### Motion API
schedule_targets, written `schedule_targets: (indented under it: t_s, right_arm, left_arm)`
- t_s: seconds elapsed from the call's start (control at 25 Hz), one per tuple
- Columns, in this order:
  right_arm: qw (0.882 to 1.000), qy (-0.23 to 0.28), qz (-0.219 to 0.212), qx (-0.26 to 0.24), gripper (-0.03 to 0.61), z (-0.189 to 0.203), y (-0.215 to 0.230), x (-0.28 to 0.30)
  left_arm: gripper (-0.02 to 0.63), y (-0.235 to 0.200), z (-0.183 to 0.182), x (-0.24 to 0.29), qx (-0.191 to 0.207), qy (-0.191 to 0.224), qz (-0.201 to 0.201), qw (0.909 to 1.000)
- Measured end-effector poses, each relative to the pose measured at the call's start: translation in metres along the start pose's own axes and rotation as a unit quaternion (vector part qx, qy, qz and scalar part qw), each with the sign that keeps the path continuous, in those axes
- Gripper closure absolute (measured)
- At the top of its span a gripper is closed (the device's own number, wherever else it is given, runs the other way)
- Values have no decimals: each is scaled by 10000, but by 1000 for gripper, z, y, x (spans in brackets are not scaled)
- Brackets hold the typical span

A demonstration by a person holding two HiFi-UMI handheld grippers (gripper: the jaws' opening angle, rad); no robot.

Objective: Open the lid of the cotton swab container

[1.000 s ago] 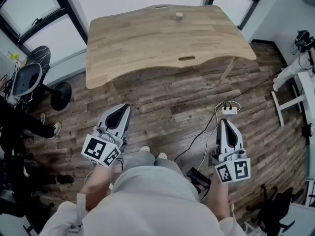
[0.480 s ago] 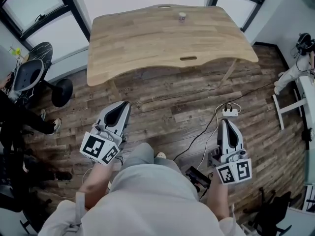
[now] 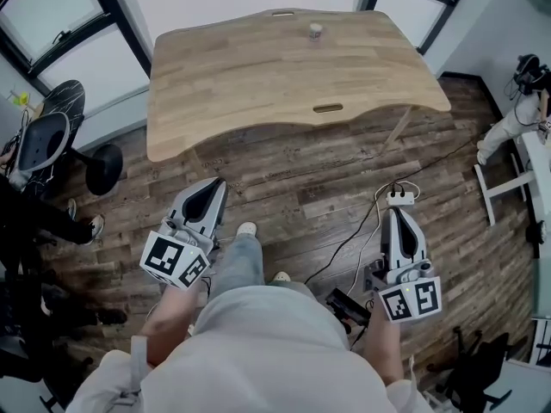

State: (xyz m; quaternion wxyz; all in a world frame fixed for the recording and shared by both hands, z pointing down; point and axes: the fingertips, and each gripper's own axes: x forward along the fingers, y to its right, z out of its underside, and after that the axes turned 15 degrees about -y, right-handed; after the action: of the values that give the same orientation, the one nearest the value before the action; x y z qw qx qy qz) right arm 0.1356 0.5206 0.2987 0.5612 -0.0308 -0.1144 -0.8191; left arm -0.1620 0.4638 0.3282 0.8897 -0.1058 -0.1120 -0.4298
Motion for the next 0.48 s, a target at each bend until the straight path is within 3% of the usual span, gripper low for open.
schedule_targets:
  t_s: [0.48]
  right_arm:
    - [9997, -38, 217, 59, 558, -19, -2, 93]
  left_arm:
    - [600, -75, -38, 71, 103, 53, 471, 9988]
